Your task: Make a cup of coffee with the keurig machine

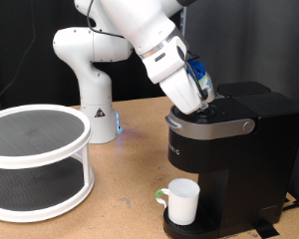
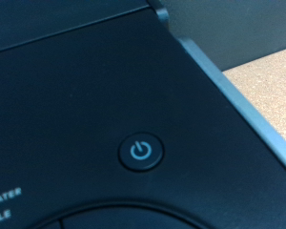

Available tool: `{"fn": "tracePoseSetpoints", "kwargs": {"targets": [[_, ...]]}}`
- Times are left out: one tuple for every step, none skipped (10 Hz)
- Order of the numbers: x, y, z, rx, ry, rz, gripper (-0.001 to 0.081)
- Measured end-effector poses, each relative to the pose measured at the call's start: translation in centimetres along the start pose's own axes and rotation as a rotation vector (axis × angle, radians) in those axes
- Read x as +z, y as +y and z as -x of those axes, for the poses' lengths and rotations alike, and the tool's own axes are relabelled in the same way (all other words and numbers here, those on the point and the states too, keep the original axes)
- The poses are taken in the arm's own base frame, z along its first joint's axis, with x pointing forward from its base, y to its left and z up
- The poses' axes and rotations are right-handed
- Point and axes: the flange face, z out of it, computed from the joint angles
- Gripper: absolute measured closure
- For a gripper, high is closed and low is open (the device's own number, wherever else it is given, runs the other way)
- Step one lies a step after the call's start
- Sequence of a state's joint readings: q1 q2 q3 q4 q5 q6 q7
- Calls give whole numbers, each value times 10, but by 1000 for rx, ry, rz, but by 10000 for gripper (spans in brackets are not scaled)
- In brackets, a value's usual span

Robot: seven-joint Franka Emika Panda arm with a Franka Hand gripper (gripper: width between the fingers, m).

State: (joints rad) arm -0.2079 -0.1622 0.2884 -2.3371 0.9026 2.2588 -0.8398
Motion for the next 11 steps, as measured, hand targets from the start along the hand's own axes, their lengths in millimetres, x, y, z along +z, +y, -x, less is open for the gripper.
{"fn": "tracePoseSetpoints", "kwargs": {"targets": [[0, 0, 0, 0, -1, 0, 802], [1, 1, 1, 1, -3, 0, 801], [3, 2, 2, 3, -8, 0, 801], [4, 3, 3, 4, -8, 3, 801], [4, 3, 3, 2, -9, 6, 801], [4, 3, 2, 1, -11, 10, 801], [4, 2, 2, -1, -13, 16, 801], [4, 2, 2, -1, -16, 22, 801], [4, 2, 2, 0, -22, 30, 801], [4, 1, 1, 6, -27, 39, 801], [4, 1, 1, 12, -31, 46, 800]]}}
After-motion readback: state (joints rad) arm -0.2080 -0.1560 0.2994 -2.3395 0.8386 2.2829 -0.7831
